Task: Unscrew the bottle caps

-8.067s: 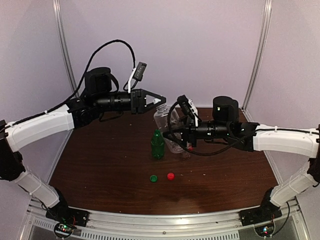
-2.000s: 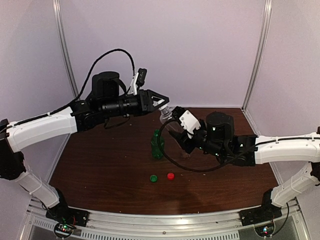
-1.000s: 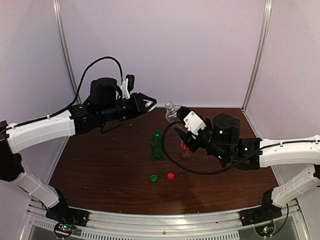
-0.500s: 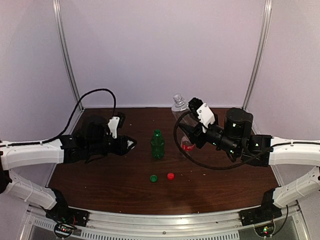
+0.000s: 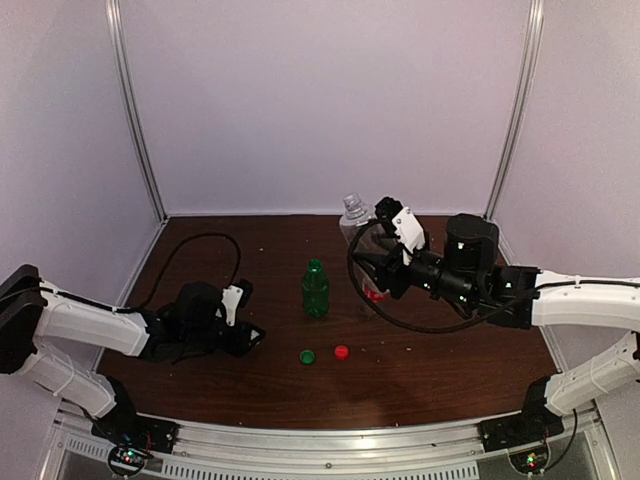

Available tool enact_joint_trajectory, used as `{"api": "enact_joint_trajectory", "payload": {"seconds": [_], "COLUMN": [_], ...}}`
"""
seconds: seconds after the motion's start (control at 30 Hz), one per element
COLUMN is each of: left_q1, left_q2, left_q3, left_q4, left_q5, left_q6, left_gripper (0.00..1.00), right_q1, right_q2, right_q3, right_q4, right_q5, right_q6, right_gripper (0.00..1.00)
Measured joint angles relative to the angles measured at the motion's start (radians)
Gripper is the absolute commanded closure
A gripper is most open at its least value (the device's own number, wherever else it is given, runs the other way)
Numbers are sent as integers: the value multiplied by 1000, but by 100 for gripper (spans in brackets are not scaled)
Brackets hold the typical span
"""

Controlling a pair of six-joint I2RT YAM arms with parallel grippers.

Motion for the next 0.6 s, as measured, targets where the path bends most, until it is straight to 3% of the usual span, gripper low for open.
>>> {"api": "enact_joint_trajectory", "payload": {"seconds": [0.37,0.6], "left_q1": [0,0], "left_q2": [133,174], "left_q3": [-2,-7], "left_q4": [81,103], "left_q5": [0,1], "left_q6": [2,2], "left_gripper": [77,70], "right_q1": [-14,-20], "right_q2": [18,21], "right_q3": [0,0], "right_q4": [-9,-16], "right_q5": [-21,-24], "right_q6": [27,37], "right_gripper": [46,46]}}
